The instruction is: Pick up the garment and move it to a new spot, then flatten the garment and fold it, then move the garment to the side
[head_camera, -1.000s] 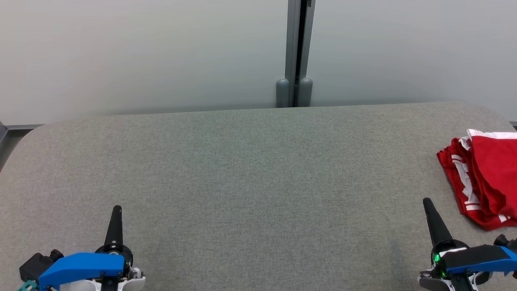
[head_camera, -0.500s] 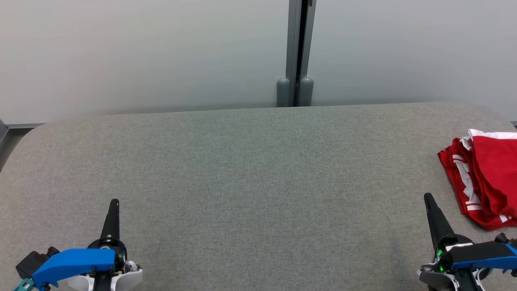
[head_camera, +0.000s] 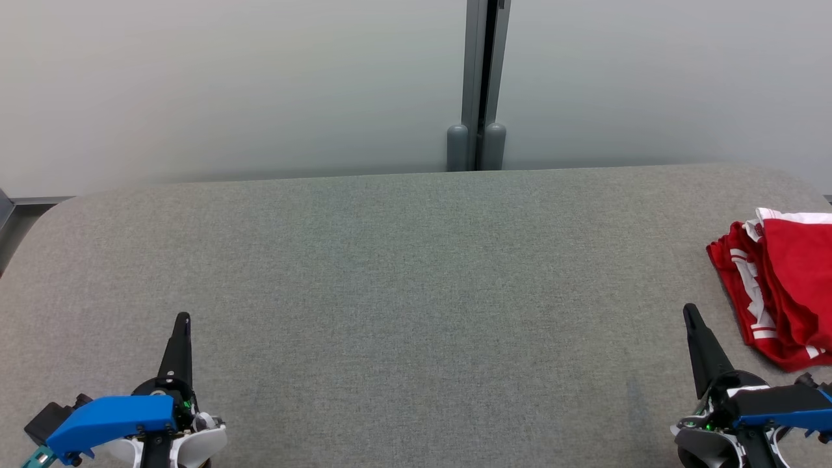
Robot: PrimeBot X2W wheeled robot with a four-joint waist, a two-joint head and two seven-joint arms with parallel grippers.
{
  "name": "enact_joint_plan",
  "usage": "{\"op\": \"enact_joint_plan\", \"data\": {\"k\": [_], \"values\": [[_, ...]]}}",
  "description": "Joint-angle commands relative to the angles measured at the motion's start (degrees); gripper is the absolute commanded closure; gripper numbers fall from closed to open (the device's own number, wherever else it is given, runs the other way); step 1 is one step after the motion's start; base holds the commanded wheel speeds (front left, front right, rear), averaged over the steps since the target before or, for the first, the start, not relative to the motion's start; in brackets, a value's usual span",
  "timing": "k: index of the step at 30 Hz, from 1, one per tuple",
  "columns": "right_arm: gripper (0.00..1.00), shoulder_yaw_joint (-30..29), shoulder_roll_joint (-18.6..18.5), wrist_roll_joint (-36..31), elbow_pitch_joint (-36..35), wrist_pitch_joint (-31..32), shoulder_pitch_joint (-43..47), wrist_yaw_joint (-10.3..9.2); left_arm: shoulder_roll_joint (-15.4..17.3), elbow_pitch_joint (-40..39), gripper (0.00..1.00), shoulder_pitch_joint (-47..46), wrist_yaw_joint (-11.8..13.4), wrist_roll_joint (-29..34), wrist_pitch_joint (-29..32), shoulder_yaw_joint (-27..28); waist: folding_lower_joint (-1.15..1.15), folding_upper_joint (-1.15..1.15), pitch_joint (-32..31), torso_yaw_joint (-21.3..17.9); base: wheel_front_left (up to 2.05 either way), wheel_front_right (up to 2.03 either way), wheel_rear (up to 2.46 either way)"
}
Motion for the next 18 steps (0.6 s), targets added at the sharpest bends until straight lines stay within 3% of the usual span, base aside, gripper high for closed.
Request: {"op": "enact_joint_plan", "data": {"k": [1, 18], "values": [[1.0, -0.3, 0.1, 1.4, 0.0, 0.2, -0.7, 0.02, -0.1, -0.5, 1.0, -1.1, -0.1, -1.1, 0.5, 0.6, 0.0, 0.0, 0.0, 0.0, 0.0, 0.0, 0.0], [1.0, -0.6, 0.3, 7.7, 0.2, 1.1, -1.5, 0.02, -0.4, -1.4, 1.0, -1.5, -0.1, -7.1, 2.2, 1.3, 0.0, 0.0, 0.2, 0.2, 0.0, 0.0, 0.0]]}}
